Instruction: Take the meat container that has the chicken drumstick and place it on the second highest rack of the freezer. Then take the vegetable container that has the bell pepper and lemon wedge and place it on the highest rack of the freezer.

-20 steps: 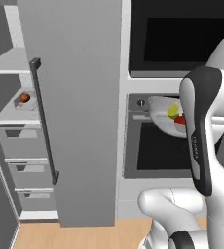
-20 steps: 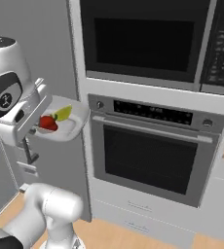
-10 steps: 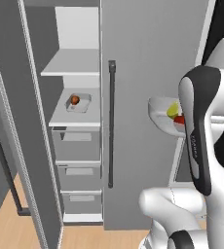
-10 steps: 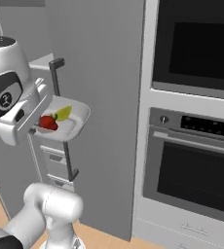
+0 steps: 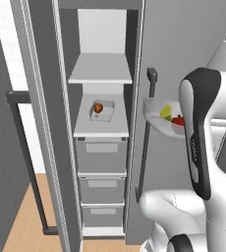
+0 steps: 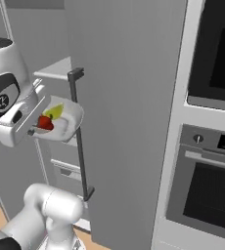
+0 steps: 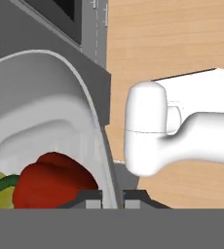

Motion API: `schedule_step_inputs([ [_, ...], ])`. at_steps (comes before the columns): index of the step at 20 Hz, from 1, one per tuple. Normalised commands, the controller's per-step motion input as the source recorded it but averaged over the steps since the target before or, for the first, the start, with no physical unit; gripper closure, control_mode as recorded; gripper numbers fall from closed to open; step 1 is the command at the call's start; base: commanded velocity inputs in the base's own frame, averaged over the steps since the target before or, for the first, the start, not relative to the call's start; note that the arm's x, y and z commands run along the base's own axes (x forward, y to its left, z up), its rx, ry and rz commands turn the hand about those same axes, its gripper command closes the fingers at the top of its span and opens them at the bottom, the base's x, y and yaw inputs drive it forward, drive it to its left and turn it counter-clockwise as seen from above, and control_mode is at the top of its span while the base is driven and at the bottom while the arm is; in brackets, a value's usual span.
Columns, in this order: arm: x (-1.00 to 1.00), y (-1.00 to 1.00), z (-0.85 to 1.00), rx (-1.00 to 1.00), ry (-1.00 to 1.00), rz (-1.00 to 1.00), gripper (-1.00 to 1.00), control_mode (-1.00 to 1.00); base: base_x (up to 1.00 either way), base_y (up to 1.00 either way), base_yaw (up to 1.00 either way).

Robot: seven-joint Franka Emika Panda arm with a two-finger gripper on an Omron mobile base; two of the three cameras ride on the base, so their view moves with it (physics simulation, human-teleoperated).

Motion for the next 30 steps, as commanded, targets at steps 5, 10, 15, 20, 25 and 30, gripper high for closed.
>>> schedule_step_inputs([
  [5,0.00,0.00,0.00,0.00,0.00,0.00,1.00,1.00,0.60,0.20,0.00],
  [10,0.00,0.00,0.00,0.00,0.00,0.00,1.00,1.00,0.36,0.47,-0.01],
  [15,0.00,0.00,0.00,0.00,0.00,0.00,1.00,1.00,0.42,0.40,-0.01],
  [20,0.00,0.00,0.00,0.00,0.00,0.00,1.00,1.00,0.46,0.34,0.00],
  [25,0.00,0.00,0.00,0.00,0.00,0.00,1.00,1.00,0.02,0.23,0.00],
  [30,0.00,0.00,0.00,0.00,0.00,0.00,1.00,1.00,0.00,0.21,0.00],
])
